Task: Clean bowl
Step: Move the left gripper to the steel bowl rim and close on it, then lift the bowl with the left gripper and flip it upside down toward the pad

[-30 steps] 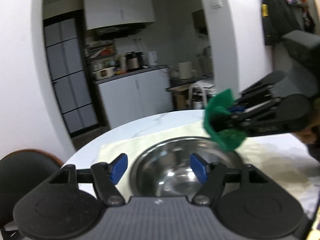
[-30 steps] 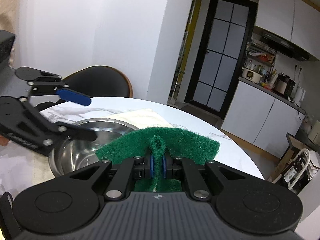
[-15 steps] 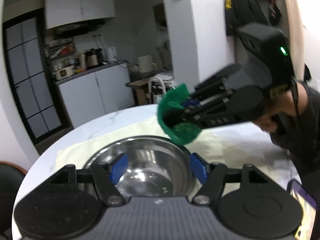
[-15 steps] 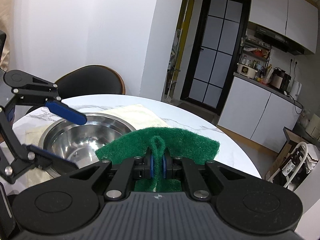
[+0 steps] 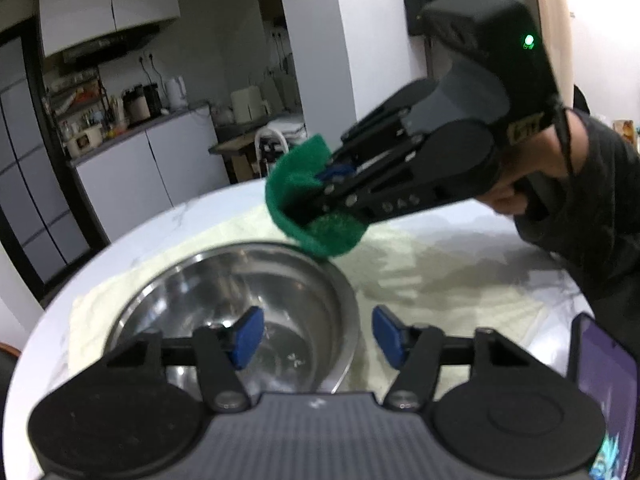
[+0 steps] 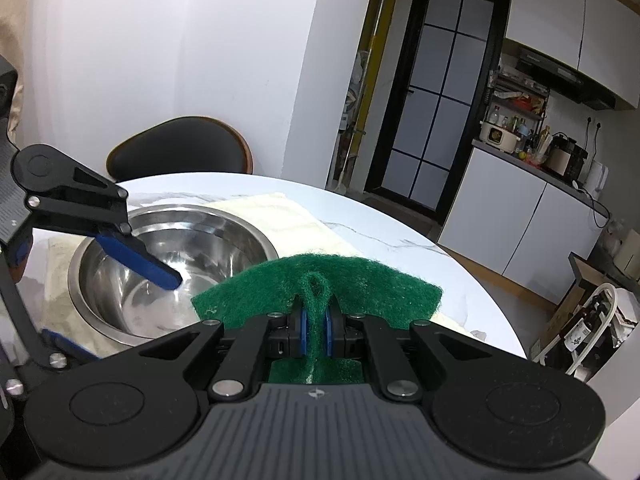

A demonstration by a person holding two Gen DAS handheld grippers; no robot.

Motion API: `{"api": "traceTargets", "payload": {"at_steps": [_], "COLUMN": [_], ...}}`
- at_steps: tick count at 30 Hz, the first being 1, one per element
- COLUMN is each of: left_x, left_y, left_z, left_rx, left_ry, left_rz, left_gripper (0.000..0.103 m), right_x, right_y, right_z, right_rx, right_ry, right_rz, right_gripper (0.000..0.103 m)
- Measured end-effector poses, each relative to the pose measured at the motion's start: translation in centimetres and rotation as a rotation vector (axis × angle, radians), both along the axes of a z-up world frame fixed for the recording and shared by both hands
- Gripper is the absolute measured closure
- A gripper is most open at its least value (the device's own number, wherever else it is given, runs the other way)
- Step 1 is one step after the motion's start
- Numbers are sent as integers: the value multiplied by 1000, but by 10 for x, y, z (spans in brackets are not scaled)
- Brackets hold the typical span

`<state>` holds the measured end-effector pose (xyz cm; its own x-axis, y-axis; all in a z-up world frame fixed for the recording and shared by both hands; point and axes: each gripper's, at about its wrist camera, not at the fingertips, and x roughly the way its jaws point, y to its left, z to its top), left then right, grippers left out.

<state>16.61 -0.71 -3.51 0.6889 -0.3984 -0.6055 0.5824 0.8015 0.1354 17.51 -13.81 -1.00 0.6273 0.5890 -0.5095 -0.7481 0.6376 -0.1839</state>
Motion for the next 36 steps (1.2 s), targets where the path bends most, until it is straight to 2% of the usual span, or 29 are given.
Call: {"api": "traceTargets", "payload": {"at_steps": [1, 3, 5, 8, 11, 23, 36], "left_x": [2, 5, 9, 5, 3, 3, 22], "left_y": [1, 3, 7, 8, 13, 46, 66], "left_z": [-2, -4, -7, -7, -1, 23, 49], "left_rx": [0, -3, -18, -31, -74, -315, -481], "left_ry": [12, 33, 64, 83, 85, 85, 125], "left_rz": [1, 6, 13, 14, 22, 83, 90], "left_gripper": [52, 68, 76, 87, 91, 95, 95], "right_x": [0, 1, 1, 2, 5, 10, 6], "right_y": [1, 3, 3, 3, 3, 2, 10], "right_z": [-1, 0, 1, 2, 2, 1, 14], "right_rx": [-3, -2, 1, 5, 8, 54, 188], "right_ry": [-1, -1, -2, -7, -10, 23, 96], "right_rz": [-1, -6, -11, -18, -31, -54, 42], "right_gripper": [94, 94, 94, 94, 94, 94, 94]}}
